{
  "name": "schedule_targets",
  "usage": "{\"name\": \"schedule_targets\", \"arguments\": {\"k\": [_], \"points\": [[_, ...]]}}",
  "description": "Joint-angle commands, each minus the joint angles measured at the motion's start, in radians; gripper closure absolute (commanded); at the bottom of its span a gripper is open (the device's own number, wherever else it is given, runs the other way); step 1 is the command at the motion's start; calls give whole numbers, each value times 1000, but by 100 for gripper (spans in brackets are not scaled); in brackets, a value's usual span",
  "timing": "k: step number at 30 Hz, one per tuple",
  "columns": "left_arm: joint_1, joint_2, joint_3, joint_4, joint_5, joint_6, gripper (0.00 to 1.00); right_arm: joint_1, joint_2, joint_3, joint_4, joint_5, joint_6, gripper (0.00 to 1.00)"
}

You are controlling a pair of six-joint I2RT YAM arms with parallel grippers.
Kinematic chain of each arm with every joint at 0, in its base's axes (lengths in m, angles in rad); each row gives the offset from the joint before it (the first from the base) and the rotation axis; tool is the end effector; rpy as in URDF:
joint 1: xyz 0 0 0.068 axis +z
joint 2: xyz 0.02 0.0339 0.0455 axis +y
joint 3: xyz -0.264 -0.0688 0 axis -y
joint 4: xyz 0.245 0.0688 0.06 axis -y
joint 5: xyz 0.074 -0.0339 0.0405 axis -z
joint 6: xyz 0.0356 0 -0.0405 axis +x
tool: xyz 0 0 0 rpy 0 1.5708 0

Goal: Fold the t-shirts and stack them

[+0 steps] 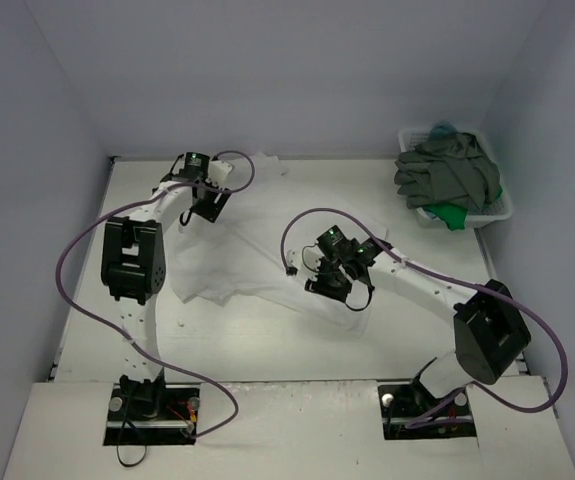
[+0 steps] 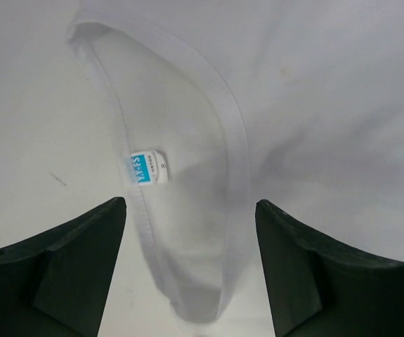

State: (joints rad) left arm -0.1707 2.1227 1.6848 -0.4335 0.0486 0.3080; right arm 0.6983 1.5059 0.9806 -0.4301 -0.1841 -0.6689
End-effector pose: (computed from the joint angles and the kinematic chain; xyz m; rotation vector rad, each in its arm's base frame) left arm 0.4691 -0.0826 0.2049 0.5996 2.3660 0.0019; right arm 0.2316 0.2029 0.2170 -1.6481 1.9061 0.2442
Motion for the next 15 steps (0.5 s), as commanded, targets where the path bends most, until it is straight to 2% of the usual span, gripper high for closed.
{"name": "schedule_targets", "arguments": {"k": [1, 6, 10, 15], "points": [[-6, -188, 21, -42, 43, -14, 31, 0, -44, 41, -19, -26, 37, 64], [-6, -332, -20, -100, 86, -18, 31, -54, -33, 26, 42, 49, 42, 64], [-6, -421, -77, -140, 122, -18, 31, -152, 0, 53, 57, 2, 52, 66], [-6, -546, -218, -185, 183, 19, 31, -152, 17, 49, 10, -60, 55, 68]]}}
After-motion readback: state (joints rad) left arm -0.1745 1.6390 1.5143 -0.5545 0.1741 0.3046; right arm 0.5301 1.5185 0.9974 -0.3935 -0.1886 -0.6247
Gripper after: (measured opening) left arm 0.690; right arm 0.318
